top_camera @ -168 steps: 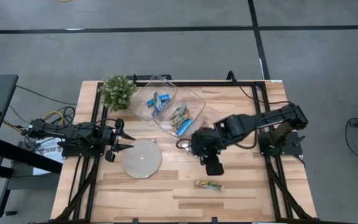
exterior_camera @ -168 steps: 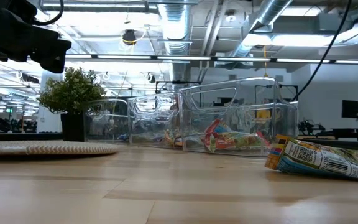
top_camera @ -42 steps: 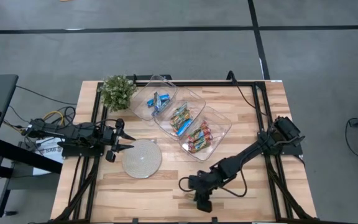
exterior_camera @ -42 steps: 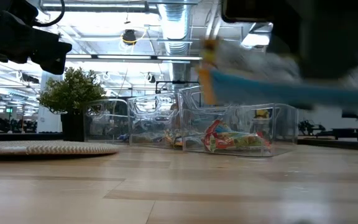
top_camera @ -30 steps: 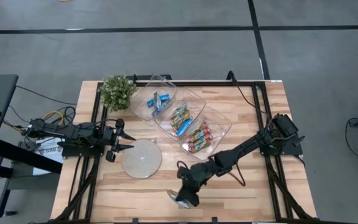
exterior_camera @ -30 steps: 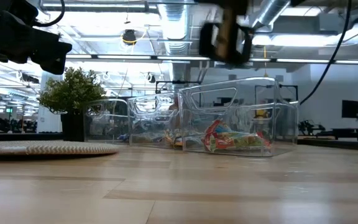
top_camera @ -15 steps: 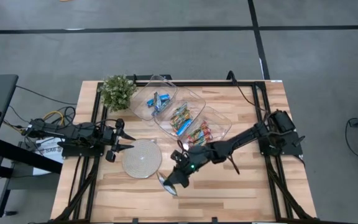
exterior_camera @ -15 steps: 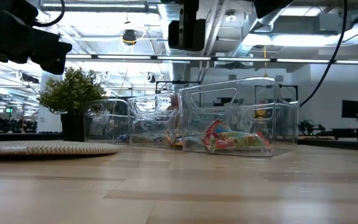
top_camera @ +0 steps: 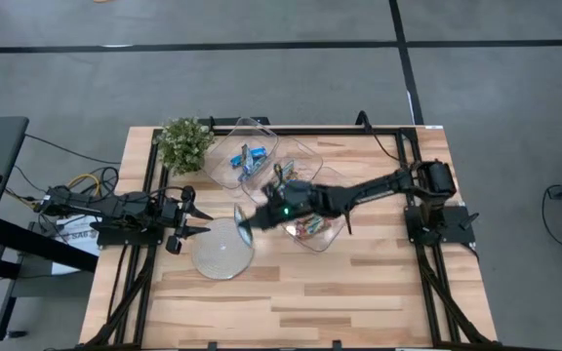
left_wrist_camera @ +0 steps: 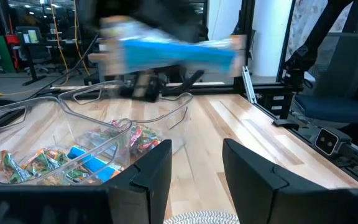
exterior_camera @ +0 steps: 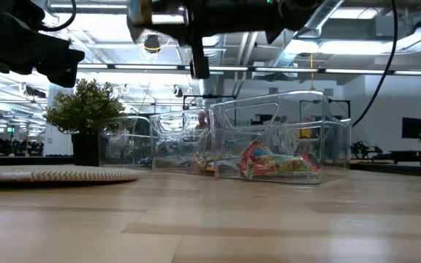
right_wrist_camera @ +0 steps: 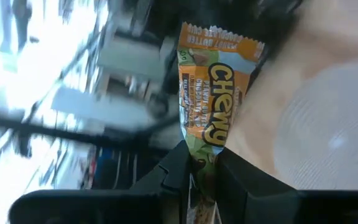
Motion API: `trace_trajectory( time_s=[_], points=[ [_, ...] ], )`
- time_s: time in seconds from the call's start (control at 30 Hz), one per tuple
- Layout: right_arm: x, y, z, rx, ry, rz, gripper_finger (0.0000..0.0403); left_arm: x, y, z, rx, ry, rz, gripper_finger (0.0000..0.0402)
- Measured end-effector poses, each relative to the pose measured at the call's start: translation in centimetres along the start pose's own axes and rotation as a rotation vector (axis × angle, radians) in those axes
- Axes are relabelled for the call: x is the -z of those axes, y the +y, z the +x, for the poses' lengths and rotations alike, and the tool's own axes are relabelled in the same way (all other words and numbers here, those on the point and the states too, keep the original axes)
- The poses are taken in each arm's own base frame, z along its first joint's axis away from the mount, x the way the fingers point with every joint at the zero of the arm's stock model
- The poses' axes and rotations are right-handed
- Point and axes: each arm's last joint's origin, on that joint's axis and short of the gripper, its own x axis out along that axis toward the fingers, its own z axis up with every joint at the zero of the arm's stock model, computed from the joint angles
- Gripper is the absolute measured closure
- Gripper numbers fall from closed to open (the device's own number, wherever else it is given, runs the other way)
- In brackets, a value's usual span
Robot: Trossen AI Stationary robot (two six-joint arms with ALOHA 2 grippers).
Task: Pick and place Granola Bars by type
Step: Put the yellow granola bar into the middle transparent bin
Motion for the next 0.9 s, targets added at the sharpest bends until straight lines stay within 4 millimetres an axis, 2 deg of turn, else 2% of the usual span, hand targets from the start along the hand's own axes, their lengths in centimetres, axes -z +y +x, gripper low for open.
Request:
trace_trajectory(
  time_s=[0.27, 0.47, 0.7, 0.8, 0.9],
  points=[
    [-4.2, -2.1, -1.6, 0.177, -0.231, 0.119, 0.0353, 0.0, 0.0, 0.0, 0.0, 0.0, 0.0, 0.0264],
    [-6.1, -2.7, -3.9, 0.403, -0.427, 0.145, 0.0353, 0.0, 0.0, 0.0, 0.0, 0.001, 0.0, 0.0264],
    [-6.4, -3.5, -7.4, 0.736, -0.546, 0.224, 0.0353, 0.0, 0.0, 0.0, 0.0, 0.0, 0.0, 0.0264],
    [-6.0, -3.8, -8.5, 0.843, -0.54, 0.276, 0.0353, 0.0, 0.0, 0.0, 0.0, 0.0, 0.0, 0.0264],
    [-5.7, -4.2, -8.9, 0.901, -0.496, 0.286, 0.0353, 0.0, 0.0, 0.0, 0.0, 0.0, 0.0, 0.0264]
  ],
)
